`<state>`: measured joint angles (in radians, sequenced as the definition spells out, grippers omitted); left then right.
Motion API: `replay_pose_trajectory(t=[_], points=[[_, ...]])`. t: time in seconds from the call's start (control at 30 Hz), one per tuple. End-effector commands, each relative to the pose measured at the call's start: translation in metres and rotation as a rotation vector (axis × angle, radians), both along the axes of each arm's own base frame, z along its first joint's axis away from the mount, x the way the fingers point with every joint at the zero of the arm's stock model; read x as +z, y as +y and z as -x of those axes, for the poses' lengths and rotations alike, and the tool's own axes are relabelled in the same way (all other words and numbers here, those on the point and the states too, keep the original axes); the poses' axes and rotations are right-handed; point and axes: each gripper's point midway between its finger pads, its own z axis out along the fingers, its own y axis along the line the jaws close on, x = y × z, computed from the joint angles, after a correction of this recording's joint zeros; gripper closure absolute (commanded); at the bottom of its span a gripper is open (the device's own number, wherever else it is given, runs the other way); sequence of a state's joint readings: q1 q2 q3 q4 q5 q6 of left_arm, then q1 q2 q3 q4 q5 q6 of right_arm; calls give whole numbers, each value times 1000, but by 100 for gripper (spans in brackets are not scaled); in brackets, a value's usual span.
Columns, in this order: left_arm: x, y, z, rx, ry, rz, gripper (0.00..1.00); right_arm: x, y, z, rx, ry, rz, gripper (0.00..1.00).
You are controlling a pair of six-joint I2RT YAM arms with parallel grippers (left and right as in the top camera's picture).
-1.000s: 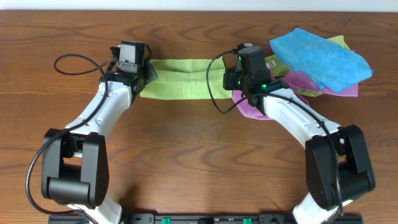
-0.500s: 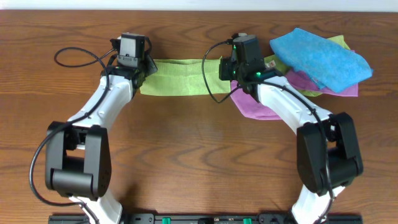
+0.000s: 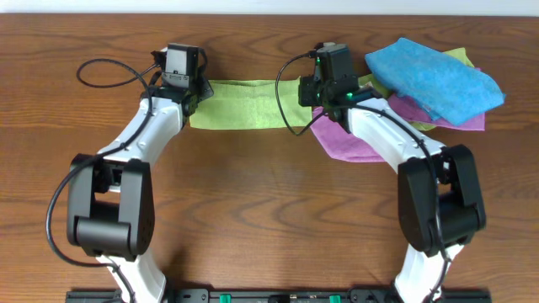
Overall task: Fold the cloth
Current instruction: 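Lower the folded edge onto the cloth and open both grippers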
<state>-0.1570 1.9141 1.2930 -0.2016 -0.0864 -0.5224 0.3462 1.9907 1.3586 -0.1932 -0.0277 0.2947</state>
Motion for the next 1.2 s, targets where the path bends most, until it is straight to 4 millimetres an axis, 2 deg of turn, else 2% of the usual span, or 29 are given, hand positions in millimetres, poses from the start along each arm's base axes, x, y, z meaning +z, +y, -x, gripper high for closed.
replay_pose_trajectory(t=[0.0,0.23,0.43,0.67,0.7,0.73,0.77,0.8,0.87,0.93,0.97,1.17], points=[[-11,7,-7,11,10,-29,94,-7,-6,-7,-4,-2,30,99],[-11,5,-15,10,-21,-23,93,-5,-5,-11,0,-22,30,98],[-9,9,-19,25,-41,-38,93,-12,-1,-13,5,-23,29,99],[-25,11,-17,23,-10,-58,93,-20,-1,-13,6,-13,34,99],[-27,11,-17,23,-7,-59,93,-20,-1,-13,6,-13,34,92],[-27,11,-18,24,-8,-59,90,-20,-1,-13,6,-13,34,74],[-27,12,-18,26,-11,-61,83,-20,-1,-13,5,-14,33,45],[-26,13,-19,32,-15,-67,66,-20,-1,-13,5,-14,33,1],[-25,16,-20,43,-21,-81,25,-20,-1,-13,6,-13,34,1],[-25,18,-20,50,-22,-89,6,-21,-1,-12,6,-8,35,0],[-25,18,-20,49,-22,-89,3,-21,-1,-11,7,-7,36,1],[-25,10,-14,18,4,-65,5,-20,1,-6,21,14,28,1]])
